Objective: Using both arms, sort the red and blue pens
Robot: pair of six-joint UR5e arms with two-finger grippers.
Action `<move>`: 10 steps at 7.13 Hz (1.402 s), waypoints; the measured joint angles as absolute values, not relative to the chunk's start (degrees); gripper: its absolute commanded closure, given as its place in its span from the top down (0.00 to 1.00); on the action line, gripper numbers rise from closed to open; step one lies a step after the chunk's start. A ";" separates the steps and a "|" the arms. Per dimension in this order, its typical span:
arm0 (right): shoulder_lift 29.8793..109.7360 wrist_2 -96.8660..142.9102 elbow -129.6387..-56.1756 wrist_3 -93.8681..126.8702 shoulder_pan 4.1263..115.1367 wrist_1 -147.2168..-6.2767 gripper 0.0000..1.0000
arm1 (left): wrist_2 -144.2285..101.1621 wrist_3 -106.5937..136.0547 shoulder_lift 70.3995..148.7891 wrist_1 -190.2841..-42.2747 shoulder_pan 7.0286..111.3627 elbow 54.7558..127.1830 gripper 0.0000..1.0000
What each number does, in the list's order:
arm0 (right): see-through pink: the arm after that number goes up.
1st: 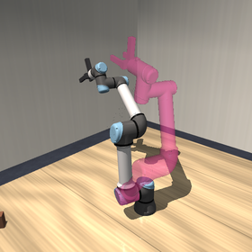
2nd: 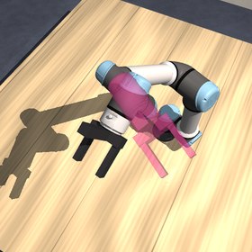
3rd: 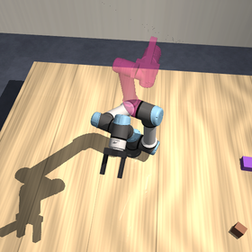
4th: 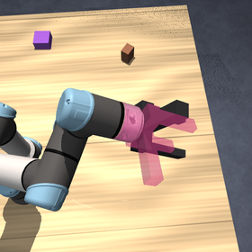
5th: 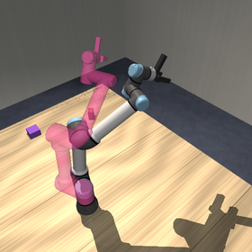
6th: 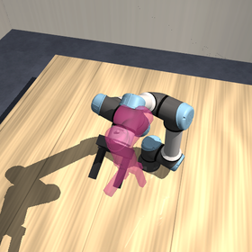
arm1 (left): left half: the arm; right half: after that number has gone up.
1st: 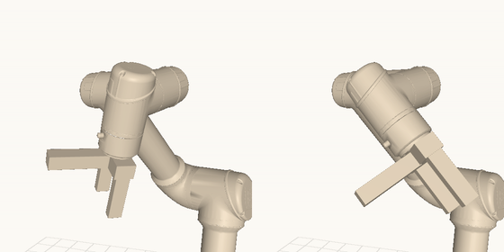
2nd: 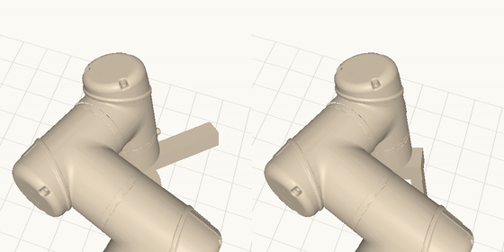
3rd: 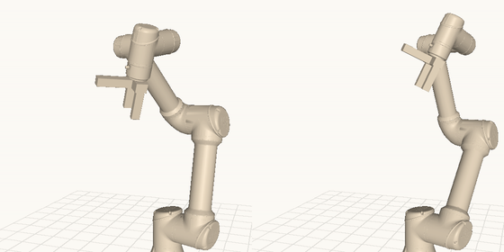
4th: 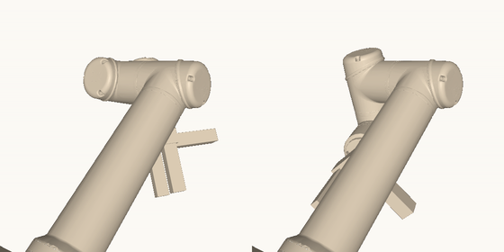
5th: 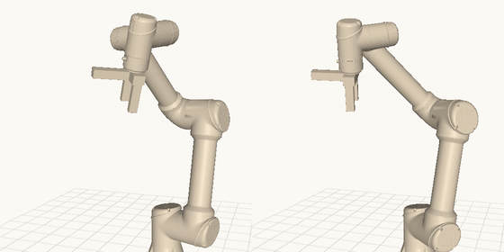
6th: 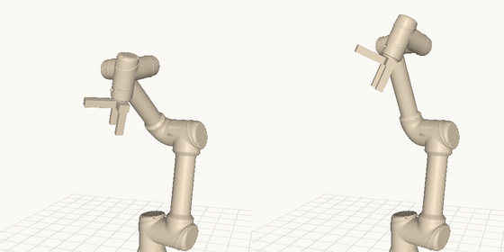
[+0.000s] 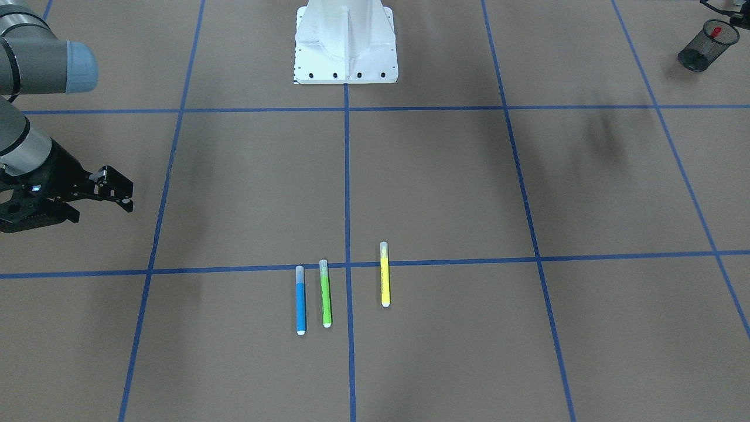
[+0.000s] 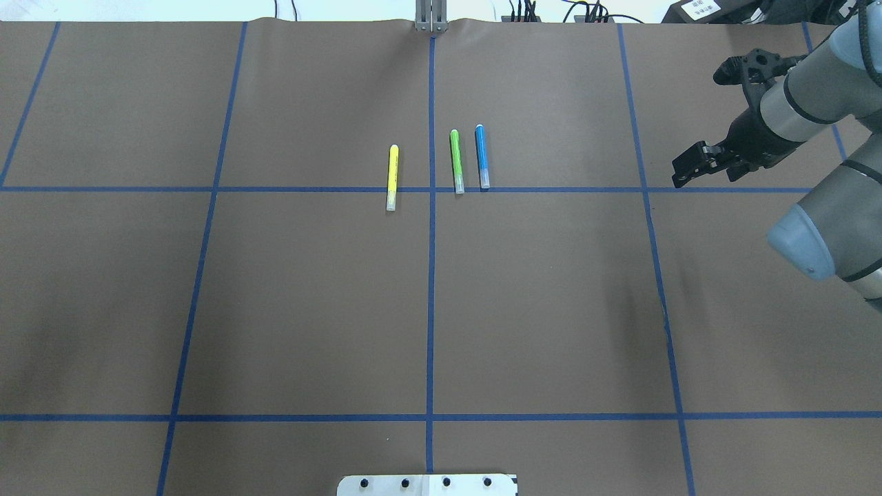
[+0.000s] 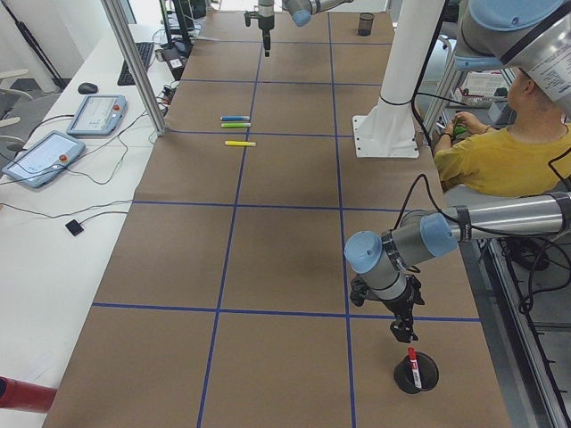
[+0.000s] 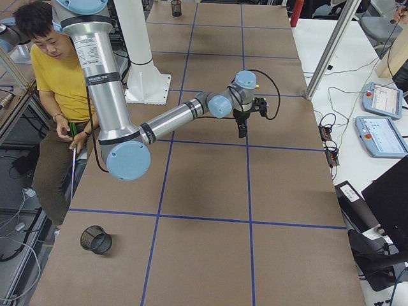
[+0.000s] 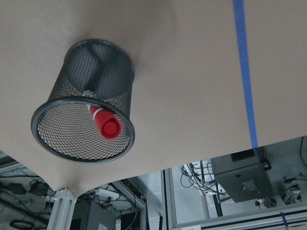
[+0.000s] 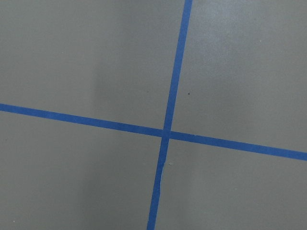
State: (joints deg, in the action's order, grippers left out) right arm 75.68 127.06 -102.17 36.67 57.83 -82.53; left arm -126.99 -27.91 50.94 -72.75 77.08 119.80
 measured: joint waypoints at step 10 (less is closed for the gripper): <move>68.67 127.09 -101.09 49.72 53.36 -83.15 0.99 | -137.29 1.14 69.00 -87.42 97.63 114.71 1.00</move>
State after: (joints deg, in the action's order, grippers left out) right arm 68.67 127.09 -101.09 49.72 53.36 -83.15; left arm -137.29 1.14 69.00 -87.42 97.63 114.71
